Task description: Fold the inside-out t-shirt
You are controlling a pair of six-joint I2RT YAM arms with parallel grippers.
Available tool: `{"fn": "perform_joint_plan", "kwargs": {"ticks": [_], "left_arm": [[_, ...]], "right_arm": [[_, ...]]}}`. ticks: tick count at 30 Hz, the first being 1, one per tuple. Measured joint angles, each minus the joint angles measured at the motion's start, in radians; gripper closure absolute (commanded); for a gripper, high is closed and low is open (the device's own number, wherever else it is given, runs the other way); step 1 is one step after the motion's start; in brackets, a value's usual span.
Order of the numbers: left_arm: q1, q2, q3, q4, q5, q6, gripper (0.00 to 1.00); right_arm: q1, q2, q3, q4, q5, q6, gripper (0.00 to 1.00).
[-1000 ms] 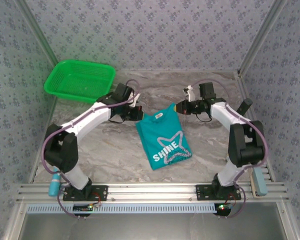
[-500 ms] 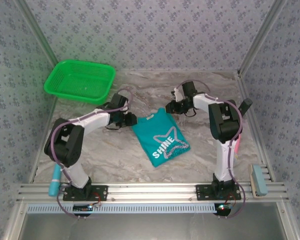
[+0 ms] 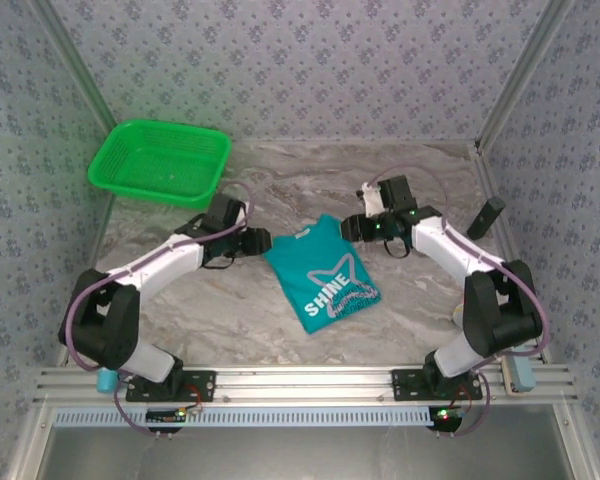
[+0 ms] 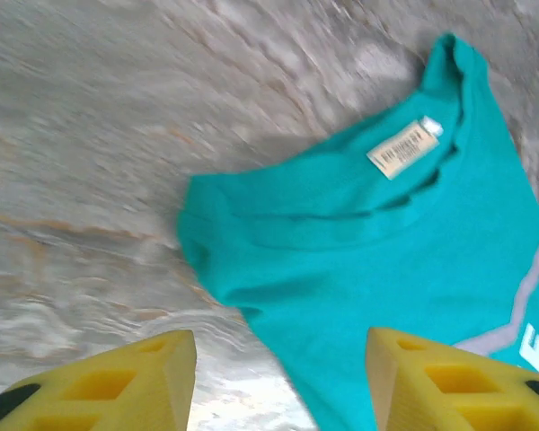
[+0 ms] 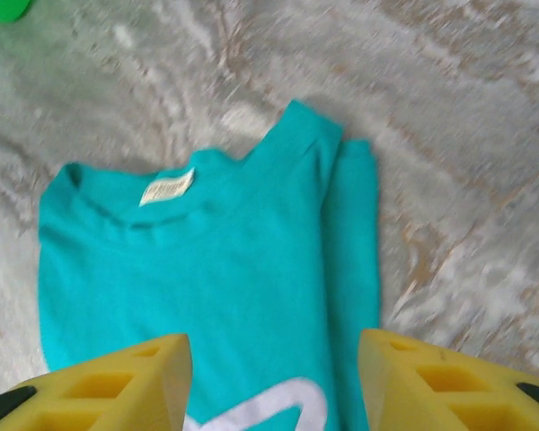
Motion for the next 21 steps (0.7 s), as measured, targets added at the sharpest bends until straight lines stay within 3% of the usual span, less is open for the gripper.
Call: {"fn": "perform_joint_plan", "kwargs": {"ticks": [8,14,18,21], "left_arm": [[-0.054,0.158,-0.037,0.079,0.055,-0.055,0.47],[-0.061,0.260,0.061,0.018,0.018,-0.034,0.48],[-0.035,0.273,0.083,-0.013,0.061,0.008,0.45],[0.008,0.267,0.083,-0.006,0.096,0.047,0.34]], "right_arm": [[0.056,-0.009,-0.201,-0.011,0.046,0.056,0.57],[0.221,-0.080,-0.325,-0.025,0.151,0.163,0.64],[0.384,-0.134,-0.325,-0.072,0.245,0.274,0.52],[0.400,-0.192,-0.275,-0.132,0.301,0.304,0.36]]}}
